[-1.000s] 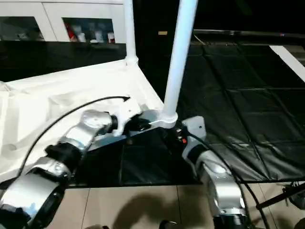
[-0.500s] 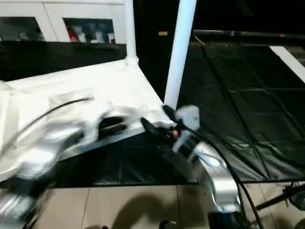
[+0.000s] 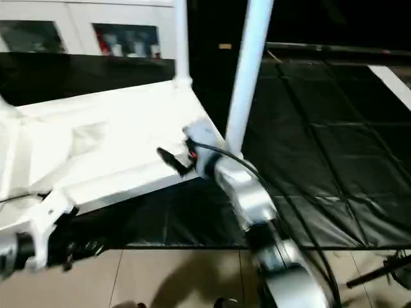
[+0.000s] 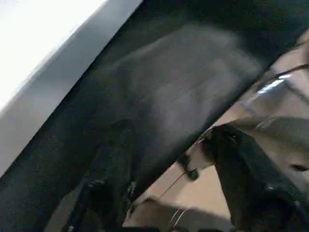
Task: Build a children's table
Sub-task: Rotate table base
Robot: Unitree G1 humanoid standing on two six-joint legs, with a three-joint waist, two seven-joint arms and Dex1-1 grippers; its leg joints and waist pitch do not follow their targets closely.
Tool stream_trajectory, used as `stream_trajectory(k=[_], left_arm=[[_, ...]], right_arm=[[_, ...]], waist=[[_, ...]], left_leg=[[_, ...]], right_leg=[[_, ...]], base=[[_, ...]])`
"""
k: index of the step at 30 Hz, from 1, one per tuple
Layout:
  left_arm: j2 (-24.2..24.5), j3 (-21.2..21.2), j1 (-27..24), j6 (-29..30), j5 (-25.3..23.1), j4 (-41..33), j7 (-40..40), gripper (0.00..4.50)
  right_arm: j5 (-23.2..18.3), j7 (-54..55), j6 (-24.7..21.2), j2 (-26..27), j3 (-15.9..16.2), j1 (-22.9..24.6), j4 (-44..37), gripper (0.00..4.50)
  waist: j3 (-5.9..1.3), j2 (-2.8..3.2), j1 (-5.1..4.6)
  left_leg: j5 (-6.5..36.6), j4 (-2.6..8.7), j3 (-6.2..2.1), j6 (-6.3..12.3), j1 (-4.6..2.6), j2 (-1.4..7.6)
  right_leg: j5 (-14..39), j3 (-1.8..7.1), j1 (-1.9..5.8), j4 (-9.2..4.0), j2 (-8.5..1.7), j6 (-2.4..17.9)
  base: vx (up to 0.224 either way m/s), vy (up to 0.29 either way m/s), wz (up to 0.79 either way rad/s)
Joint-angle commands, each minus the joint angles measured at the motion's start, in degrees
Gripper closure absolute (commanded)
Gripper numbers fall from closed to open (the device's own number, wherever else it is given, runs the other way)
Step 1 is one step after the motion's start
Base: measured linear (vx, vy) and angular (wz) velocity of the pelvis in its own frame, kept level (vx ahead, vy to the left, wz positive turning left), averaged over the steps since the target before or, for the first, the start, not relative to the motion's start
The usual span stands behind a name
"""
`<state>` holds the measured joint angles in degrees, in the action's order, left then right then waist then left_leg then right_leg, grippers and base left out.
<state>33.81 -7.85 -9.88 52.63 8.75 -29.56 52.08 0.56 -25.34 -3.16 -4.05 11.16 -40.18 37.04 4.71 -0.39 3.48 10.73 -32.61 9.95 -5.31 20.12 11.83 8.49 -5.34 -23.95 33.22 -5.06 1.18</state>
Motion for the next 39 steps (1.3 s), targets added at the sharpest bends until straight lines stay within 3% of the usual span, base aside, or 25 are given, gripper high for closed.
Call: stream_trajectory(k=[1, 6, 7, 8, 9, 14, 15, 18, 24, 25, 26, 28, 29, 31, 33, 36, 37, 39], left_arm=[[1.5, -0.7, -0.7, 1.4, -1.7, -1.0, -3.7, 1.35], [-0.4, -2.3, 2.2, 0.5, -3.1, 1.6, -8.5, 0.93], [-0.6, -2.4, 3.0, 0.6, -3.2, 2.3, -9.1, 0.82], [-0.6, -2.4, 3.0, 0.6, -3.2, 2.3, -9.1, 0.71], [-0.7, -1.7, 3.8, 0.7, -3.4, 3.2, -9.5, 0.63], [-1.2, 1.8, 7.4, -0.8, -4.2, 6.5, -12.4, 0.22], [-1.2, 1.8, 7.4, -0.8, -4.2, 6.5, -12.4, 0.22], [-3.8, 3.5, 10.0, -3.3, -5.3, 9.0, -15.0, 0.07], [-9.4, 0.3, 10.4, -8.0, -3.9, 10.0, -20.2, 0.07], [-11.3, -0.7, 9.8, -9.9, -3.4, 10.0, -21.9, 0.07], [-14.0, -1.8, 8.3, -12.8, -2.9, 9.6, -24.2, 0.07], [-15.1, -2.1, 7.5, -14.2, -2.8, 9.3, -25.1, 0.07], [-19.8, -4.5, 5.8, -18.0, -2.2, 9.1, -29.3, 0.07], [-21.7, -5.6, 5.3, -20.3, -2.1, 9.2, -31.2, 0.07], [-24.9, -7.9, 4.5, -24.4, -2.0, 9.1, -34.8, 0.07], [-27.6, -10.0, 3.6, -28.8, -2.3, 8.8, -38.7, 0.07], [-29.2, -10.7, 2.7, -31.3, -2.6, 8.5, -40.7, 0.07], [-30.3, -11.1, 2.2, -33.6, -3.4, 8.3, -42.5, 0.07]], right_arm=[[4.0, 5.6, 3.2, -1.2, 0.3, -2.6, 6.0, 0.0], [6.6, 12.8, 5.4, -3.3, -0.5, -5.4, 11.7, 0.0], [7.2, 14.6, 6.3, -4.2, -0.9, -5.9, 13.5, 0.0], [7.2, 14.7, 6.3, -4.3, -0.9, -5.9, 13.6, 0.0], [7.7, 16.5, 7.1, -6.1, -1.7, -6.3, 15.5, 0.0], [7.9, 19.0, 9.8, -11.3, -4.1, -7.7, 20.9, 0.0], [7.9, 19.0, 9.8, -11.3, -4.1, -7.7, 20.9, 0.0], [8.0, 19.9, 11.8, -16.0, -5.4, -8.7, 24.5, 0.0], [3.1, 11.6, 16.2, -16.6, -8.3, -8.7, 24.4, 0.0], [0.7, 8.0, 16.7, -15.9, -9.6, -8.2, 23.1, 0.0], [-2.8, 3.5, 16.6, -14.6, -11.1, -7.1, 20.1, 0.0], [-4.1, 1.6, 16.5, -14.1, -11.5, -6.6, 18.6, 0.0], [-7.7, -3.7, 14.9, -12.3, -10.9, -3.5, 12.5, 0.0], [-9.2, -5.8, 13.5, -11.6, -10.2, -1.7, 9.1, 0.0], [-11.4, -9.2, 10.4, -11.0, -8.4, 2.3, 2.2, 0.0], [-13.0, -11.6, 6.5, -11.2, -6.4, 8.1, -6.1, 0.0], [-13.8, -12.5, 2.9, -11.5, -5.5, 12.7, -12.6, 0.0], [-14.5, -12.5, -0.7, -11.9, -4.8, 16.8, -18.2, 0.0]], waist=[[-3.36, 1.01, -0.23], [-3.73, 1.06, -0.02], [-3.78, 1.33, 0.04], [-3.87, 1.09, 0.04], [-3.88, 1.55, 0.09], [-3.55, 1.95, 1.24], [-3.66, 1.76, 1.38], [-3.66, 2.19, 1.54], [-3.77, 1.66, 1.12], [-3.75, 1.62, 1.04], [-3.58, 1.4, 0.6], [-3.55, 1.33, 0.31], [-3.41, 1.2, -0.05], [-3.34, 0.97, 0.02], [-3.45, 1.06, 0.27], [-3.45, 0.94, 0.81], [-3.18, 0.99, 0.72], [-3.22, 1.09, 1.04]], left_leg=[[14.1, 3.99, 0.14, 0.38, -0.41, 0.98], [12.7, 3.51, 0.29, 0.54, -0.52, 0.7], [12.2, 3.51, 0.17, 0.63, -0.34, 0.7], [11.6, 3.38, 0.24, 0.86, -0.18, 0.64], [11.5, 3.27, 0.23, 1.05, -0.23, 0.63], [17.0, 2.86, 0.5, 0.22, -0.9, 0.64], [17.6, 2.81, 0.48, 0.2, -0.85, 0.55], [18.0, 2.64, 0.28, 0.12, -0.5, 0.48], [16.1, 2.31, 0.01, 2.28, 0.9, 0.34], [16.3, 2.3, 0.03, 2.51, 0.92, 0.3], [16.6, 2.44, -0.25, 2.98, 1.39, 0.46], [16.9, 2.39, -0.19, 3.66, 1.34, 0.47], [16.2, 2.45, -0.23, 4.52, 1.61, 0.6], [15.5, 2.49, -0.32, 4.79, 1.72, 0.8], [14.9, 2.51, -0.34, 5.43, 1.27, 0.94], [14.4, 2.66, -0.33, 5.23, 1.09, 1.31], [14.4, 2.72, -0.23, 5.18, 1.19, 1.18], [15.8, 3.09, -0.4, 4.28, 1.07, 1.5]], right_leg=[[15.5, 3.0, 2.71, -2.91, -2.19, 11.6], [12.0, 3.02, 2.72, -2.48, -1.99, 11.5], [11.3, 2.99, 2.91, -2.26, -2.06, 11.6], [10.3, 2.96, 2.93, -2.16, -1.96, 11.7], [9.3, 2.95, 2.84, -1.98, -1.95, 12.2], [12.4, 2.94, 2.04, -2.36, -1.64, 12.1], [13.0, 2.98, 2.17, -2.31, -1.7, 12.1], [14.2, 2.94, 2.33, -2.39, -1.79, 11.6], [15.1, 2.6, 3.13, -2.43, -2.05, 10.8], [15.8, 2.55, 3.1, -2.51, -2.02, 10.8], [17.9, 2.39, 3.37, -2.67, -2.18, 10.2], [18.6, 2.46, 3.26, -3.01, -2.23, 10.0], [18.8, 2.47, 3.34, -3.24, -2.1, 9.9], [18.8, 2.52, 3.35, -3.34, -2.17, 9.5], [19.0, 2.55, 2.87, -3.49, -1.85, 9.9], [18.4, 2.64, 2.86, -3.5, -1.95, 9.4], [18.5, 2.66, 2.75, -3.61, -1.68, 9.3], [20.2, 2.61, 2.95, -3.89, -1.75, 7.5]], base=[[0.0, 0.0, 0.0], [0.0, 0.0, 0.0], [0.0, 0.0, 0.0], [0.0, 0.0, 0.0], [0.0, 0.0, 0.0], [0.0, 0.0, 0.0], [0.0, 0.0, 0.0], [0.0, 0.0, 0.0], [0.0, 0.0, 0.0], [0.0, 0.0, 0.0], [0.0, 0.0, 0.0], [0.0, 0.0, 0.0], [0.0, 0.0, 0.0], [0.0, 0.0, 0.0], [0.0, 0.0, 0.0], [0.0, 0.0, 0.0], [0.0, 0.0, 0.0], [0.0, 0.0, 0.0]])
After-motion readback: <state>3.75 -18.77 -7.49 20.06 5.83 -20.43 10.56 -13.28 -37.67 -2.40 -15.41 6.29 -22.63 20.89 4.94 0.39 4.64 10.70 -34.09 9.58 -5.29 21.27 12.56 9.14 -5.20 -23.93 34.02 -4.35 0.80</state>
